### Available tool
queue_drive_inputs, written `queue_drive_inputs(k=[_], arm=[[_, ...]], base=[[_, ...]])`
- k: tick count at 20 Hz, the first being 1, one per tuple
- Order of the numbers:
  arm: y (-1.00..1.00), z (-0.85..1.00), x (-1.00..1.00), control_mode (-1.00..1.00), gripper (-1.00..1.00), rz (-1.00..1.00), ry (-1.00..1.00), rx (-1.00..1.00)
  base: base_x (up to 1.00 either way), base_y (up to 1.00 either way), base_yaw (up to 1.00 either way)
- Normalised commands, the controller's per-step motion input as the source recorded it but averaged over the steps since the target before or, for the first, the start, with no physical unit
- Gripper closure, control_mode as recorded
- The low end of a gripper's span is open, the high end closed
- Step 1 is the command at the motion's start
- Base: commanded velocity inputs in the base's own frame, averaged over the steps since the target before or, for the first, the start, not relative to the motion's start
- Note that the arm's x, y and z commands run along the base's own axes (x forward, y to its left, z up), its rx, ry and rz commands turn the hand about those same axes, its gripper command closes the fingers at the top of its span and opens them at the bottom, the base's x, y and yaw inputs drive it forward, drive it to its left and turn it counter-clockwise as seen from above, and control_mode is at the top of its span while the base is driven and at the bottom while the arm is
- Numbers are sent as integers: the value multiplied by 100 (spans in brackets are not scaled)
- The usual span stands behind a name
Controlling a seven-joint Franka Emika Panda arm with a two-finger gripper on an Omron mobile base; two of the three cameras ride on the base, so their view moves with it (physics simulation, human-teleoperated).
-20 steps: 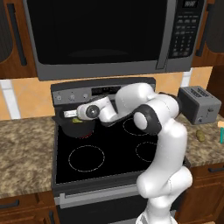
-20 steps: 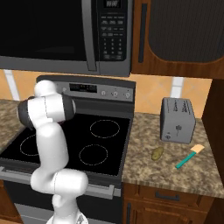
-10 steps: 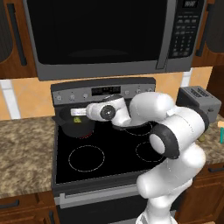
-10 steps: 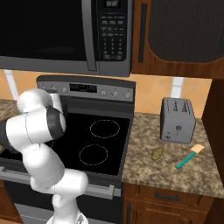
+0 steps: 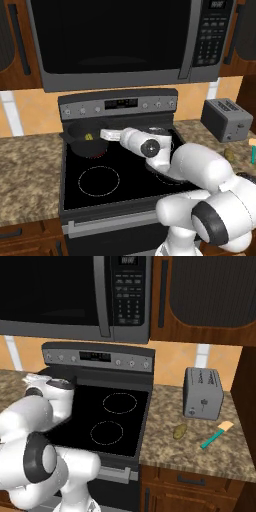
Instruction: Put the potato and cucumber in the pot. Retrieve the spatula and lightly stir the vegetables in the pot.
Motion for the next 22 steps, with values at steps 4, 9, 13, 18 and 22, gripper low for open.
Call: queue_drive_inputs(k=[4, 9, 13, 18, 22], arm=[[-45, 100, -34, -100, -100, -19, 29, 5], [-42, 100, -12, -100, -100, -22, 40, 6], [-41, 100, -2, -100, -100, -24, 46, 5], [-67, 71, -10, -100, -100, -26, 49, 0], [-83, -11, -21, -100, -100, -22, 42, -4]], base=[[0, 0, 0], [0, 0, 0], [0, 0, 0], [0, 0, 0], [0, 0, 0]])
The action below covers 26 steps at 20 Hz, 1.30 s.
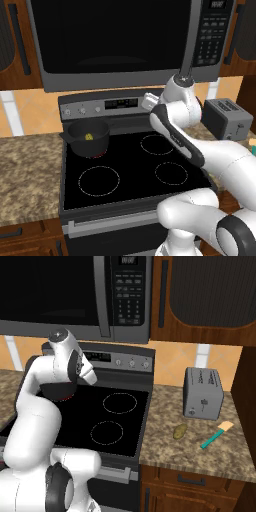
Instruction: Put the potato and cucumber in the pot. Retrieve the spatula and lightly stir the vegetables in the pot.
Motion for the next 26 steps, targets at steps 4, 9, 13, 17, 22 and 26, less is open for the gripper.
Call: queue_drive_inputs(k=[4, 9, 13, 17, 22, 26], arm=[[-99, -84, -36, -100, -100, -9, 16, -5], [-100, -77, -14, -100, -100, 0, 10, -5], [-100, -15, 4, -100, -100, 0, 11, -1], [-97, -5, 15, -100, -100, 0, 5, 0], [-97, -44, 0, -100, -100, 0, 1, 0], [-85, -46, 0, -100, -100, 0, 1, -2]], base=[[0, 0, 0], [0, 0, 0], [0, 0, 0], [0, 0, 0], [0, 0, 0], [0, 0, 0]])
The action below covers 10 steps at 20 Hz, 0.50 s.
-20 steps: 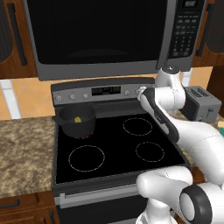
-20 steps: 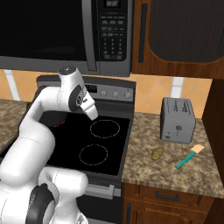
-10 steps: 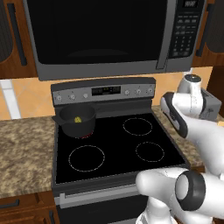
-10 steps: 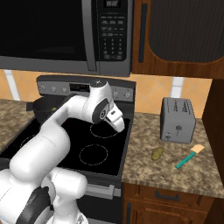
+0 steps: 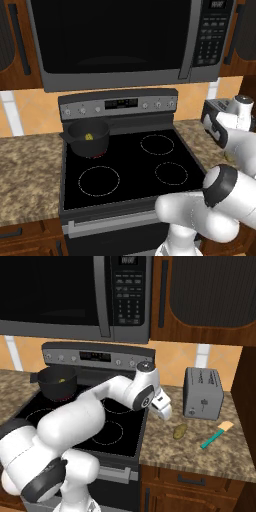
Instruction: Put the potato and cucumber in the pot. Retrieve the spatula and lightly stir the vegetables in the pot.
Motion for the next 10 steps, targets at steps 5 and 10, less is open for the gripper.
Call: queue_drive_inputs(k=[5, 10], arm=[[-60, -37, 10, -100, -100, 0, 7, -2], [-41, -33, 8, -100, -100, 0, 9, 0]], base=[[0, 0, 0], [0, 0, 0]])
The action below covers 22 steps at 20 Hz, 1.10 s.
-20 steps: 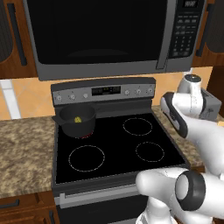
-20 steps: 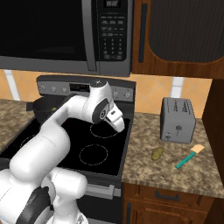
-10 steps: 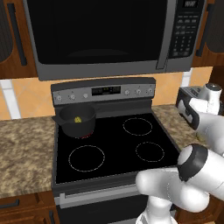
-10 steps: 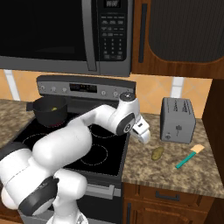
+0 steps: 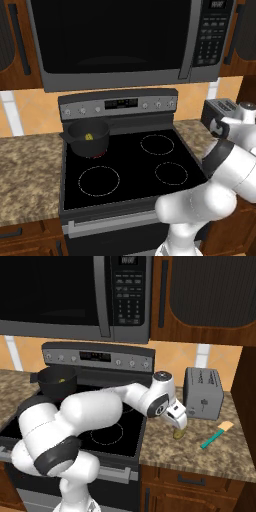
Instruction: Put the potato and cucumber in the pot. Retrieve the spatula and lightly stir the vegetables in the pot.
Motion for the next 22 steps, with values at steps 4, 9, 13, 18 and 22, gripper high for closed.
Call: queue_drive_inputs(k=[4, 9, 13, 18, 22], arm=[[-33, -31, 20, -100, -100, 0, 12, 0], [-22, -33, 35, -100, -100, 4, 10, 0], [-34, -31, 37, -100, -100, 5, 10, 0], [-19, -28, 14, -100, -100, 6, 7, 0], [-3, -39, 6, -100, -100, 9, 8, 0]], base=[[0, 0, 0], [0, 0, 0], [0, 0, 0], [0, 0, 0], [0, 0, 0]])
